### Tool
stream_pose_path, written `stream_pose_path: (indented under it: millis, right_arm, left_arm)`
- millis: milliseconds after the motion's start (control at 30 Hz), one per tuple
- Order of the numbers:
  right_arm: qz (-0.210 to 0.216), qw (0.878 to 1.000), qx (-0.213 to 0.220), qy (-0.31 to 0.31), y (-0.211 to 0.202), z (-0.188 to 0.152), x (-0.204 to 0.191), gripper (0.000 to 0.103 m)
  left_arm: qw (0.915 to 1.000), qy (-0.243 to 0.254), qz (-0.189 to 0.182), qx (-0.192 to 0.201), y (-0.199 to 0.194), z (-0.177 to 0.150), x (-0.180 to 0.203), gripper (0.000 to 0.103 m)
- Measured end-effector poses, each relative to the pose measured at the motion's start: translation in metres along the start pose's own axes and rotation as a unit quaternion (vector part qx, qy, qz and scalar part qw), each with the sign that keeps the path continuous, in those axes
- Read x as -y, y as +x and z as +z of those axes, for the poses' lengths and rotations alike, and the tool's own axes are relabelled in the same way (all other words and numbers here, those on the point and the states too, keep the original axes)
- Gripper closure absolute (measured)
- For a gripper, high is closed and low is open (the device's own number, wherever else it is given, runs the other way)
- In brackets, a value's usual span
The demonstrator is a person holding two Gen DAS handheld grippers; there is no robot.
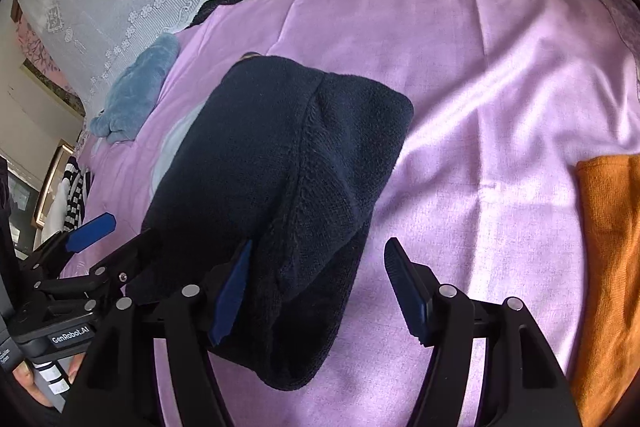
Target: Fold small clothes
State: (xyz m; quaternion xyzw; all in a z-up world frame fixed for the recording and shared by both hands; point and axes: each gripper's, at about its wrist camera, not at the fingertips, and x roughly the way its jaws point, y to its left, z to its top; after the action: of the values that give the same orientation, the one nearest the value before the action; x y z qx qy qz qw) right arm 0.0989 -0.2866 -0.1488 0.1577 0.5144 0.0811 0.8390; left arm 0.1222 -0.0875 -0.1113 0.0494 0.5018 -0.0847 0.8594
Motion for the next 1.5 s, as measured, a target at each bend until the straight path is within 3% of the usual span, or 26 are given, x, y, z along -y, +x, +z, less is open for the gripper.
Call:
stream_pose_path:
  millis: [100,367,533,733,800,900,1000,1167,1500]
  right_arm:
    - [-0.014,1.0,-0.012,0.006,0.014,-0.008,0.01,0.018]
    - [-0.011,1.0,-0.004,-0.004,0.02,-0.016,0.013,0.014]
    - [-0.014,1.0,-0.004,0.003,0.01,-0.011,0.01,0.015]
    - [0.007,0.998,0.049,-0.045,-0.021,0.008,-0.016,0.043]
    - [0.024,0.997,0.052,-0.056,-0.02,0.019,-0.028,0.06]
    - [0.043,0.995,0.05,-0.074,-0.011,0.034,-0.048,0.073]
    - [0.051,0.993,0.043,-0.093,0.002,0.043,-0.067,0.076]
    - [0.03,0.995,0.008,-0.098,0.029,0.038,-0.07,0.076]
    - [0.026,0.995,0.021,-0.09,0.035,0.027,-0.062,0.076]
  left_arm:
    - [0.9998,-0.004,-0.003,-0.017,0.019,-0.012,0.0,0.004]
    - [0.9993,-0.014,-0.029,-0.021,0.043,-0.021,-0.005,0.004]
    - [0.9977,-0.043,-0.043,-0.031,0.039,-0.02,-0.011,0.004]
    - [0.9969,-0.062,-0.049,-0.003,0.006,-0.009,-0.023,0.005]
    - [0.9961,-0.071,-0.053,0.006,0.0,0.0,-0.028,0.005]
    - [0.9959,-0.078,-0.045,0.002,0.005,0.012,-0.032,0.005]
    - [0.9961,-0.079,-0.035,-0.018,0.021,0.012,-0.032,0.004]
    - [0.9968,-0.069,-0.032,-0.024,0.035,0.0,-0.031,0.004]
    - [0.998,-0.056,-0.027,-0.013,0.045,-0.003,-0.024,0.004]
